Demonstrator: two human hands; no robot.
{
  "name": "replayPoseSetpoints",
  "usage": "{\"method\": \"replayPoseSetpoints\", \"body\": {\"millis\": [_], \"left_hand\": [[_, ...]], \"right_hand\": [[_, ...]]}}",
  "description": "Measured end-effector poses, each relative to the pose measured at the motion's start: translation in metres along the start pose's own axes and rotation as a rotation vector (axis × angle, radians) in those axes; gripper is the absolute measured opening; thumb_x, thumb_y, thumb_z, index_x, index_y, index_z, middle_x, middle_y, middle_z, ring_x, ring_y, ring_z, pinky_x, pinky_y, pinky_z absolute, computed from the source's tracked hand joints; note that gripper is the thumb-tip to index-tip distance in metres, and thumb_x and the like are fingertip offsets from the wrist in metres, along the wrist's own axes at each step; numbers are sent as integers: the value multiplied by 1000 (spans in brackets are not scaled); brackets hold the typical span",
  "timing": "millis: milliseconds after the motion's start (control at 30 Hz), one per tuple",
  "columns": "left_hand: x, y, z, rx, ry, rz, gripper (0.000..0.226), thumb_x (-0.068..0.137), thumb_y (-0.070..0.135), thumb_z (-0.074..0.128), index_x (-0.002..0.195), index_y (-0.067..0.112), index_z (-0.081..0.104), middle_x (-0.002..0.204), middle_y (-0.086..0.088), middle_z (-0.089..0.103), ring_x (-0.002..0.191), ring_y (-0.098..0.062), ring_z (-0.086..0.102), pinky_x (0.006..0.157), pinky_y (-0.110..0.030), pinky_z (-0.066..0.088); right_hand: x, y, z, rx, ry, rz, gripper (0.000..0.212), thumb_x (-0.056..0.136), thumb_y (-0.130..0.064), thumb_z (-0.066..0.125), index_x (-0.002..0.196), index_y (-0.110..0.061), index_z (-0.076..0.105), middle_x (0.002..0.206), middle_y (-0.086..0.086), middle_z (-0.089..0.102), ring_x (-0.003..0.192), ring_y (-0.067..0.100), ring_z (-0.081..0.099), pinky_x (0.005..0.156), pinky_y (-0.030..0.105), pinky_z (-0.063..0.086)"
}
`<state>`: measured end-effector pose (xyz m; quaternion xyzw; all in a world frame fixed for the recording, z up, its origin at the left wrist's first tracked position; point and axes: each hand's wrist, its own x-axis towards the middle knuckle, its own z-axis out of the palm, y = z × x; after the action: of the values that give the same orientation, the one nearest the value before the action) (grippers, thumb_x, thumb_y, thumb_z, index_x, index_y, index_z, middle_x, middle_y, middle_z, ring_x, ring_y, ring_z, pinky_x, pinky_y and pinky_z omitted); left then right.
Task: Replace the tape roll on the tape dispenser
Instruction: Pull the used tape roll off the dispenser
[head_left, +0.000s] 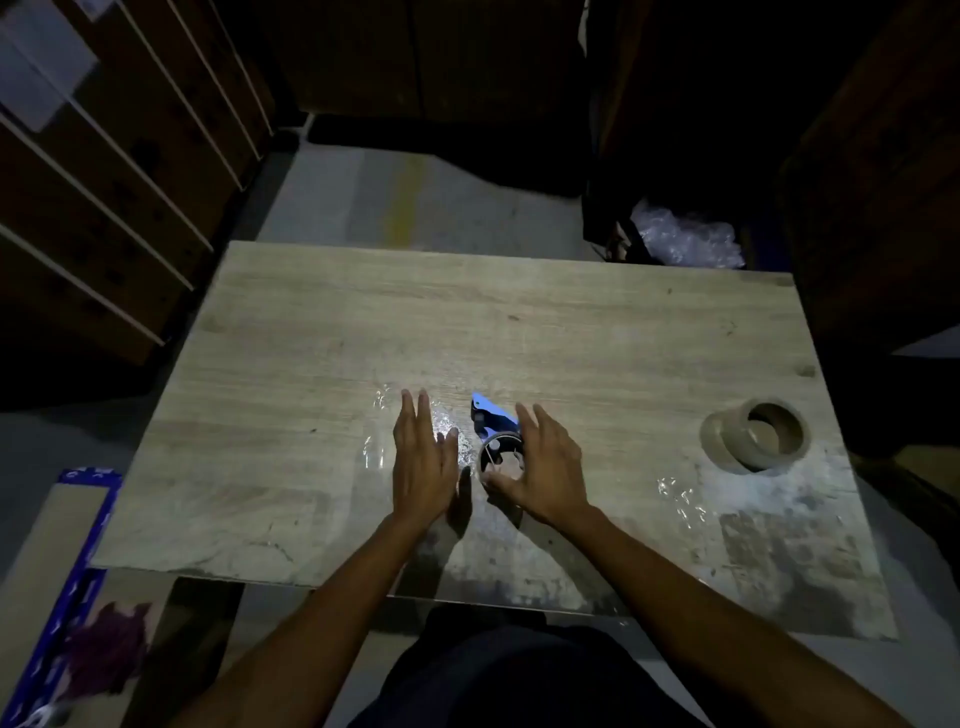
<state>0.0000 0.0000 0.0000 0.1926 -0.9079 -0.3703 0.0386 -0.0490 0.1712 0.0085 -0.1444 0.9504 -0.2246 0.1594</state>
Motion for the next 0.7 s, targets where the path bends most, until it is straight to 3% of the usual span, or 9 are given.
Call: {"method": "replayPoseSetpoints", "body": {"millis": [133,233,400,600,700], "left_hand": [[2,3,-2,-56,-51,-76,62,103,40,35,158,17,16,168,-7,7,152,-28,10,111,-44,35],[1,6,-6,-104,-83,-122,59,105,34,39,157,17,19,168,-6,11,153,-27,10,111,-36,29],[6,8,-13,-260,-161,-232,58,105,34,39,158,18,20,162,-9,28,148,-26,29,118,-42,29],[13,22,-26,-489,-275,-388,56,102,38,45,153,22,30,137,-7,54,121,-23,55,105,-37,43],[18,32,-36,-659,-297,-485,63,92,55,49,149,30,35,142,-6,54,119,-22,59,102,-41,50]], "right_hand": [[6,-10,13,-68,-110,77,102,66,-71,68,149,-29,28,162,12,20,145,34,26,112,54,34],[11,-18,20,-68,-96,72,86,64,-65,69,136,-27,42,155,9,32,134,33,39,99,49,47],[17,-24,25,-105,-126,140,78,64,-57,73,130,-27,42,134,8,41,115,30,48,83,42,53],[17,-36,16,317,-17,284,79,59,-59,68,127,-24,52,116,1,61,95,17,62,75,30,54],[13,-49,-4,557,34,264,66,71,-45,74,129,-22,53,121,-1,60,103,15,61,78,30,55]]}}
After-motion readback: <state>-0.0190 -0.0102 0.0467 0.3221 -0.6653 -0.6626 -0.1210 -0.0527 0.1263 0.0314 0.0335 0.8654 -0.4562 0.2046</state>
